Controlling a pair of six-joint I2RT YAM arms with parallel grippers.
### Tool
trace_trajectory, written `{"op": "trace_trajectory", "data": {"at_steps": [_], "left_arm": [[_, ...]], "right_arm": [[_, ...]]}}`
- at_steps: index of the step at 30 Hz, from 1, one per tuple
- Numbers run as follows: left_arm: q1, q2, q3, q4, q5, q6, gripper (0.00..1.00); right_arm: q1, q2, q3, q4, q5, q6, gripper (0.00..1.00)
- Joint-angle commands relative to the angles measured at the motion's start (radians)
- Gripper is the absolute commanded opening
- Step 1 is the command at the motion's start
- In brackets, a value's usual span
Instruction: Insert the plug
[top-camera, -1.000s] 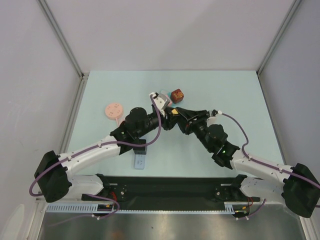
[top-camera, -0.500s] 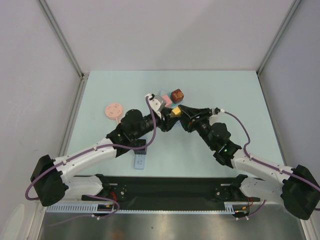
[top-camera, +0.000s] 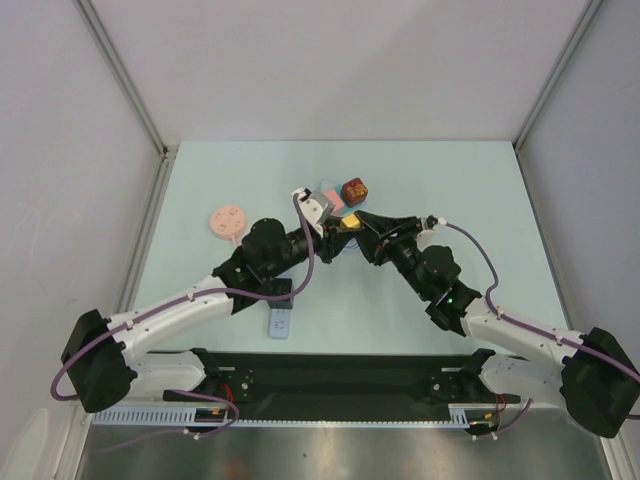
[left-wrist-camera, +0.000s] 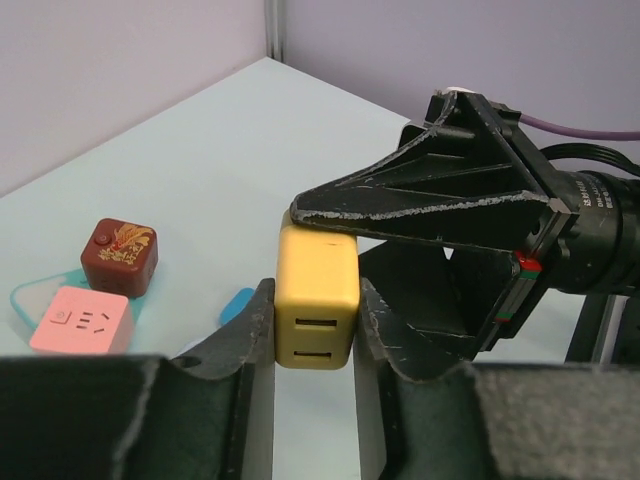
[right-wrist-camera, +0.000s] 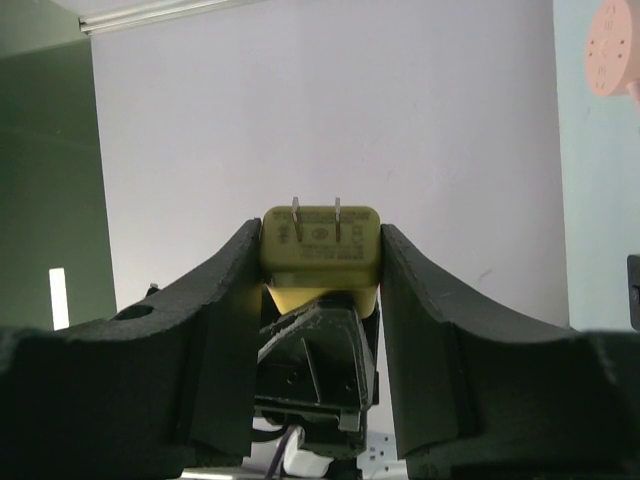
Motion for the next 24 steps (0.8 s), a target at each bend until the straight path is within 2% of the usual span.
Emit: {"op": "trace_trajectory", "data": {"at_steps": [1,2,3,4,6,7,9,10,12,15,17,19,21,22,24], "left_arm": [[-0.005,-0.002,0.015,0.043,0.026,-0.031,0.00],[-0.005,-0.002,0.018,0.036,0.029,-0.028,0.01],[-0.005,-0.001,0.023,0.031,0.026,-0.026,0.00],[-0.005,-0.001,0.029,0.010,0.026,-0.025,0.00],[-0.002,0.008,0.059,-0.029,0.029,-0.017,0.00],[0.003,0.016,0.076,-0.056,0.039,-0.014,0.00],[0.029,0.031,0.134,-0.161,0.093,-0.013,0.00],[0.041,0.033,0.150,-0.191,0.122,-0.014,0.00],[0.085,0.022,0.179,-0.267,0.206,-0.026,0.00],[0.133,-0.013,0.237,-0.430,0.221,0.061,0.00],[0.156,-0.013,0.329,-0.636,0.133,0.209,0.00],[0.227,0.008,0.404,-0.832,0.008,0.277,0.00],[0.343,0.063,0.513,-0.944,0.047,0.380,0.00],[0.372,0.083,0.539,-1.015,0.026,0.417,0.00],[0.443,0.126,0.589,-1.057,-0.035,0.501,0.00]], "right_arm": [[0.001,0.003,0.002,0.067,-0.013,-0.008,0.00],[0.000,0.006,0.003,0.071,-0.015,-0.016,0.00],[0.000,0.008,0.007,0.070,-0.018,-0.024,0.04],[-0.001,0.003,0.010,0.061,-0.016,-0.034,0.18],[-0.003,-0.001,0.015,0.056,-0.016,-0.051,0.32],[-0.006,-0.008,0.021,0.055,-0.018,-0.063,0.47],[-0.022,-0.033,0.030,0.032,-0.032,-0.106,0.65],[-0.029,-0.047,0.039,0.003,-0.038,-0.125,0.83],[-0.048,-0.093,0.042,-0.036,-0.049,-0.168,0.98],[-0.090,-0.181,0.033,-0.123,-0.084,-0.205,1.00],[-0.111,-0.228,0.004,-0.171,-0.114,-0.217,1.00],[-0.141,-0.312,-0.014,-0.223,-0.122,-0.235,1.00],[-0.162,-0.369,-0.037,-0.260,-0.122,-0.257,0.99],[-0.185,-0.415,-0.040,-0.305,-0.122,-0.284,1.00],[-0.217,-0.455,-0.042,-0.352,-0.124,-0.313,1.00]]}}
